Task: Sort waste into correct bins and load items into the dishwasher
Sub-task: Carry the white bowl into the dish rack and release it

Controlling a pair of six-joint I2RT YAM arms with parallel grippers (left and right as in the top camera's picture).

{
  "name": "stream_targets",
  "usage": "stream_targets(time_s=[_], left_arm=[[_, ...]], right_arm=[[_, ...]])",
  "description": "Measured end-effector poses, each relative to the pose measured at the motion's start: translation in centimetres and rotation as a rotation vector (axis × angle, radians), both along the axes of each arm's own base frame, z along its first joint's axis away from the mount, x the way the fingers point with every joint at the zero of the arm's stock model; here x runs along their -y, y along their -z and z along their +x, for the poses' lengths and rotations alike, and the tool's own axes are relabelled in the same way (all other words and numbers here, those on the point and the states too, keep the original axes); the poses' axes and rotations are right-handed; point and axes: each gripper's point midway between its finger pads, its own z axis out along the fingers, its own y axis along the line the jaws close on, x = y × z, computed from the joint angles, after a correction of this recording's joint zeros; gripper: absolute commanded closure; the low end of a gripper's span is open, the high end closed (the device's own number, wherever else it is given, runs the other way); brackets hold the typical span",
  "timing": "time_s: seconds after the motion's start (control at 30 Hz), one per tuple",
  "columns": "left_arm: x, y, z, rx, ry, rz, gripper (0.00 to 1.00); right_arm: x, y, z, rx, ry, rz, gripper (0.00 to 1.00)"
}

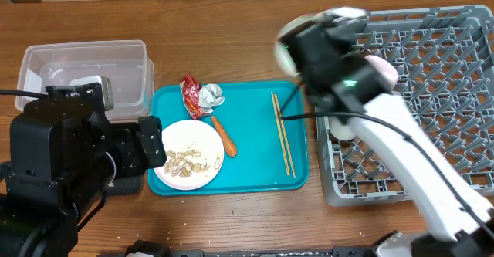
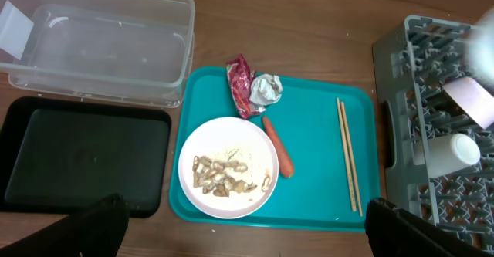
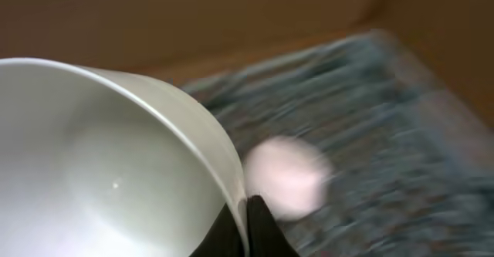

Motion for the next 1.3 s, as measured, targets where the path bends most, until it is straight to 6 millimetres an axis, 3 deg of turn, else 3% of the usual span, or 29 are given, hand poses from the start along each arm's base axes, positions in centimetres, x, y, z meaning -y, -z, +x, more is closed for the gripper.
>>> stream_targets(time_s=[0.1, 0.17, 0.27, 0.33, 0.5, 0.67, 0.8, 1.03, 1.13, 1.23, 1.3], left_arm=[[0.0, 0.0, 0.0, 0.000, 0.000, 0.000, 0.00], [0.0, 0.0, 0.0, 0.000, 0.000, 0.000, 0.00], [0.0, 0.0, 0.0, 0.000, 0.000, 0.000, 0.00], [0.0, 0.0, 0.0, 0.000, 0.000, 0.000, 0.00], [0.0, 0.0, 0.0, 0.000, 0.000, 0.000, 0.00], [0.0, 0.0, 0.0, 0.000, 0.000, 0.000, 0.00], [0.0, 0.0, 0.0, 0.000, 0.000, 0.000, 0.00], [0.0, 0.0, 0.0, 0.000, 0.000, 0.000, 0.00], [0.0, 0.0, 0.0, 0.000, 0.000, 0.000, 0.00], [0.0, 0.0, 0.0, 0.000, 0.000, 0.000, 0.00], [0.0, 0.0, 0.0, 0.000, 0.000, 0.000, 0.00]], right_arm=[[7.6, -2.8, 0.0, 0.099, 0.266, -0.185, 0.96], [11.9, -3.0, -0.2, 0.093, 0.403, -0.264, 0.96], [17.9, -1.5, -0.5, 0.035, 0.566, -0.309, 0.96], [21.0, 0.0, -0.8, -0.017, 0.632, -0.300, 0.96], [24.7, 3.4, -0.6, -0.115, 0.710, -0.306, 0.96], [27.3, 7.7, 0.1, -0.208, 0.760, -0.326, 0.96], [28.3, 9.6, 0.3, -0.260, 0.772, -0.347, 0.96], [28.1, 13.4, 1.3, -0.390, 0.727, -0.425, 0.96], [27.0, 13.3, 1.9, -0.392, 0.707, -0.476, 0.96], [25.3, 13.1, 2.8, -0.382, 0.663, -0.490, 0.69], [23.3, 13.6, 3.6, -0.388, 0.607, -0.488, 0.62]])
